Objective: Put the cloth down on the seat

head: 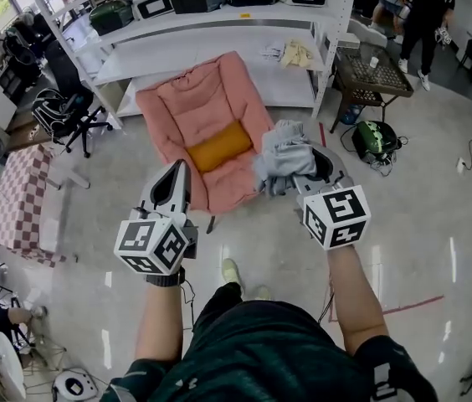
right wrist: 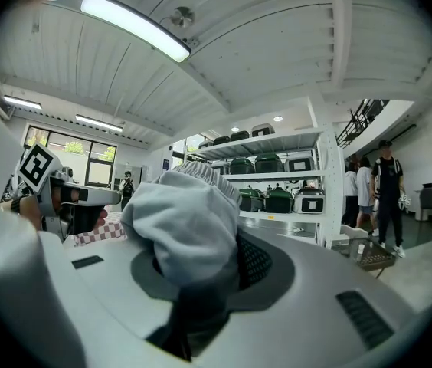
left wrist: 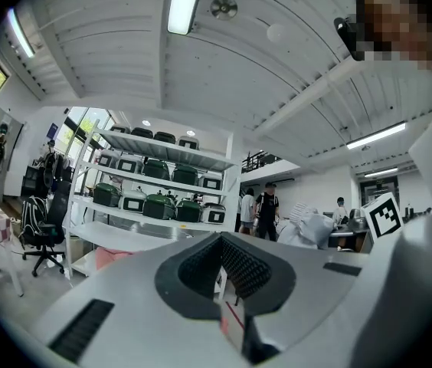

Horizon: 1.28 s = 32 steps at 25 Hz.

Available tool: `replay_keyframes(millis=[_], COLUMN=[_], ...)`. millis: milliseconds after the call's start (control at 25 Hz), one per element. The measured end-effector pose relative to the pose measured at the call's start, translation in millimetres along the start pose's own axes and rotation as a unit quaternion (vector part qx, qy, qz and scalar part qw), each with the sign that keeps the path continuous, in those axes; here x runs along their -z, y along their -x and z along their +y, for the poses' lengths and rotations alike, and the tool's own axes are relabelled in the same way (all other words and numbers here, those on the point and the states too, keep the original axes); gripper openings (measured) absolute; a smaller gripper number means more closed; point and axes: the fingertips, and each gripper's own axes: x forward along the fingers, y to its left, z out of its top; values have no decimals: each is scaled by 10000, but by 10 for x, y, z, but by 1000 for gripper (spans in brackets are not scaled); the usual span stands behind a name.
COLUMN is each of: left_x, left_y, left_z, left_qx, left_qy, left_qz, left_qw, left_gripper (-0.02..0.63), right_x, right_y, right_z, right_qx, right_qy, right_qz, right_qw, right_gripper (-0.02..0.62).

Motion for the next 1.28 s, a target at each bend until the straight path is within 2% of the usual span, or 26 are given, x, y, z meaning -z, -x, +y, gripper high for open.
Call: replay_keyframes(millis=[400, 1080, 1280], left_x=[242, 242, 390], left_y=[-596, -2070, -2369], left_z=[385, 1668, 1796], left_qx=[183, 763, 996], left_qy=[95, 47, 101], left_qz=[106, 290, 394], left_qw=[9997, 9966, 9942], left_gripper=[5, 5, 5], right_x=[246, 377, 605], right_y=[-551, -2330, -2610], right_z=[-159, -365, -400], right_qx=[156, 630, 736], right_qy=[-16, -136, -162], right_qz=[228, 592, 904], right_qw=[9996, 9962, 9931], right_gripper=[101, 101, 101])
